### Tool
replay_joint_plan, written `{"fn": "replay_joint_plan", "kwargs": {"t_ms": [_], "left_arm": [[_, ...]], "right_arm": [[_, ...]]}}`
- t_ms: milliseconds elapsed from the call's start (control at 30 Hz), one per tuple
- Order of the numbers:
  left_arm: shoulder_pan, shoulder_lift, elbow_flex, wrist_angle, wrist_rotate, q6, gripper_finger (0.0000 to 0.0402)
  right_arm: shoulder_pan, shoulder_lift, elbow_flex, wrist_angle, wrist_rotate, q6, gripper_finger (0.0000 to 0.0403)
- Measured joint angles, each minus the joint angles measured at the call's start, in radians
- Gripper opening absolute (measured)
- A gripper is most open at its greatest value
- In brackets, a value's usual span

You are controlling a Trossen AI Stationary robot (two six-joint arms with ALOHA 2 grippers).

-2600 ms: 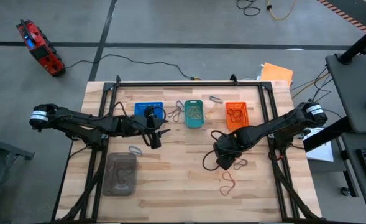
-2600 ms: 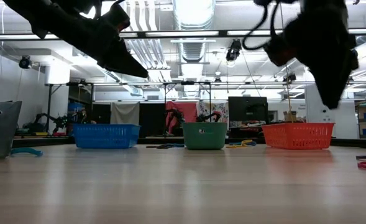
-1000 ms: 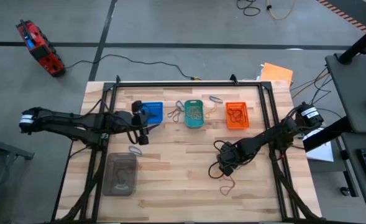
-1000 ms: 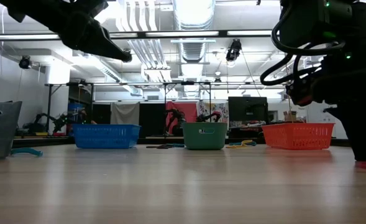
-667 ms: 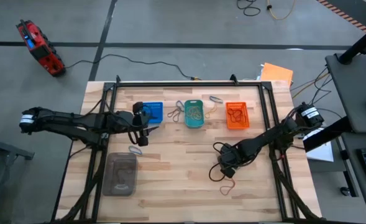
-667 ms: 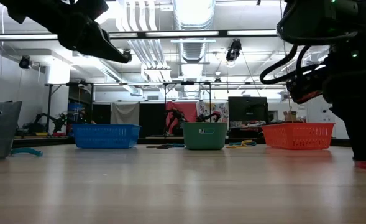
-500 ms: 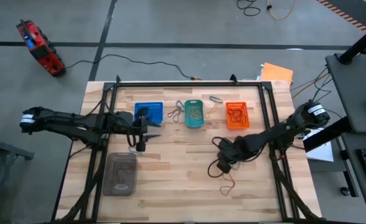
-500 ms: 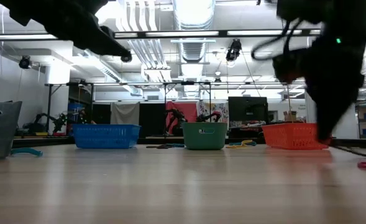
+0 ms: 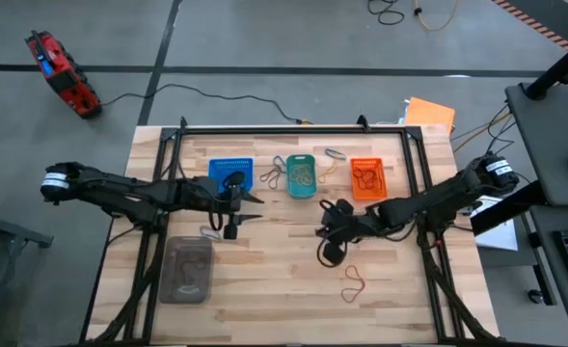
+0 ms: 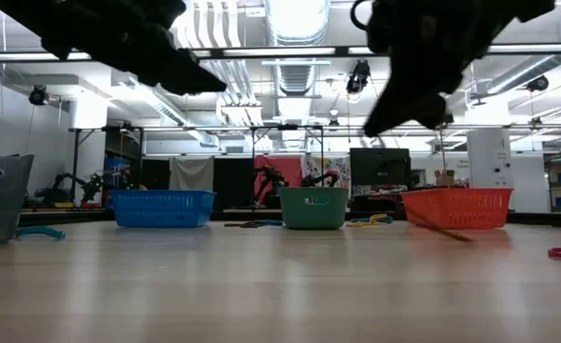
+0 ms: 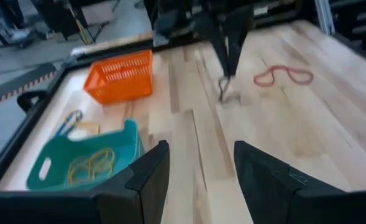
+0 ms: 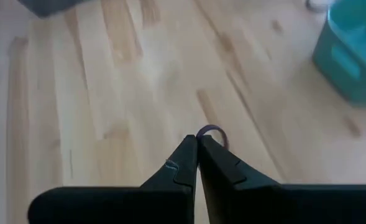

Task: Sort rubber bands into baskets
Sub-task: Put the right black rubber band into the black bin

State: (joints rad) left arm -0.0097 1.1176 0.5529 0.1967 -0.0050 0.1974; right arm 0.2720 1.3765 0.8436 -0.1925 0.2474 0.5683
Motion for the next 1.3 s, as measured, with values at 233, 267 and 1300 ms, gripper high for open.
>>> {"fn": "replay_joint_plan", "kwargs": {"t_ms": [233,267,1300], "left_arm": [[-0.009,0.047,0.001,0.038,0.023,-0.046,0.0164],[-0.012,0.053,0.000,0.038,0.023,-0.048,0.0164],[-0.016,0.154,0.024,0.230,0.018,-0.050,0.0235]], "right_arm": [[-0.077,0.008,0.000,0.132,-0.042,-0.191,0.0008],[-0.086,0.011,0.000,0.162,-0.058,-0.212,0.0008],[-0.189,0.083,0.001,0.704,-0.229,-0.610,0.0008]]}}
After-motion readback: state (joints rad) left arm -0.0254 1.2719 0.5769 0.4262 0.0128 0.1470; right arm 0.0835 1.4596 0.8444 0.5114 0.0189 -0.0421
